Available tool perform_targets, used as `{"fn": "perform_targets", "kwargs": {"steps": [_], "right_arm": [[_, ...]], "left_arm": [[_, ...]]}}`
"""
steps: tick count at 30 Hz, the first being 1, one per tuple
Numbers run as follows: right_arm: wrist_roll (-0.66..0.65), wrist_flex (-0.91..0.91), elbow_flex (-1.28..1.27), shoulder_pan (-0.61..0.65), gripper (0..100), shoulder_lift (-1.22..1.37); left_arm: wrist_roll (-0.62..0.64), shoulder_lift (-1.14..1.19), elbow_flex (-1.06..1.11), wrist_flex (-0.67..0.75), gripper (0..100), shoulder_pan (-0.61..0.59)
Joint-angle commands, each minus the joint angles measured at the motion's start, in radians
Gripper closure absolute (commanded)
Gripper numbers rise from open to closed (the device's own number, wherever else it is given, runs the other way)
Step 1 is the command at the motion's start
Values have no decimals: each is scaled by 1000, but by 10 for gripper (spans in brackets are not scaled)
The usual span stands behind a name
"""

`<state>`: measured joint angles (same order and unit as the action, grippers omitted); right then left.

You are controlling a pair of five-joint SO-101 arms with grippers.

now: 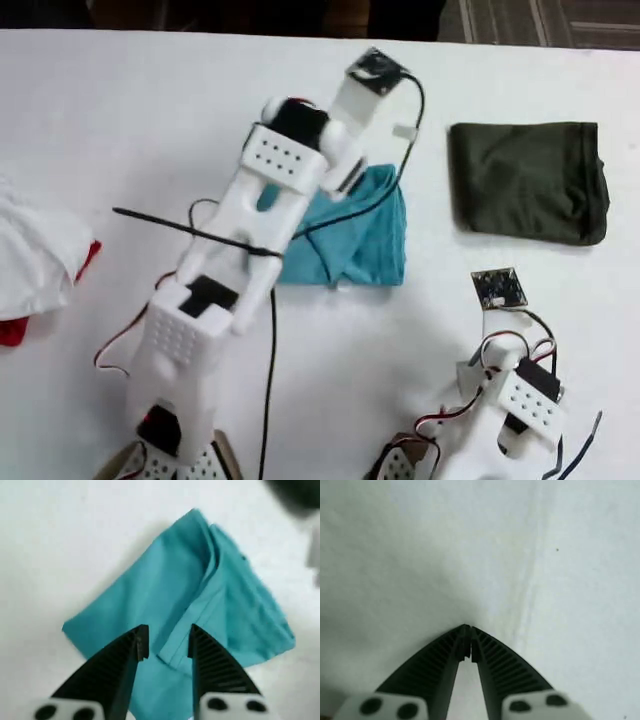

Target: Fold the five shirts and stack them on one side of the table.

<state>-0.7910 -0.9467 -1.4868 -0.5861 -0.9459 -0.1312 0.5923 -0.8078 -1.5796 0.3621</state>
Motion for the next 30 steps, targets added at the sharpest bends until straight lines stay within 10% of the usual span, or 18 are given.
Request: {"fn": "perform_targets", "kwargs": {"steps": [1,30], "right_arm": [[8,59,0,-36,980,-21],[8,59,0,-36,980,-21]], "left_arm": [[-51,31,19,-12,975,-25],[-52,144,-196,-149,959,236]]}}
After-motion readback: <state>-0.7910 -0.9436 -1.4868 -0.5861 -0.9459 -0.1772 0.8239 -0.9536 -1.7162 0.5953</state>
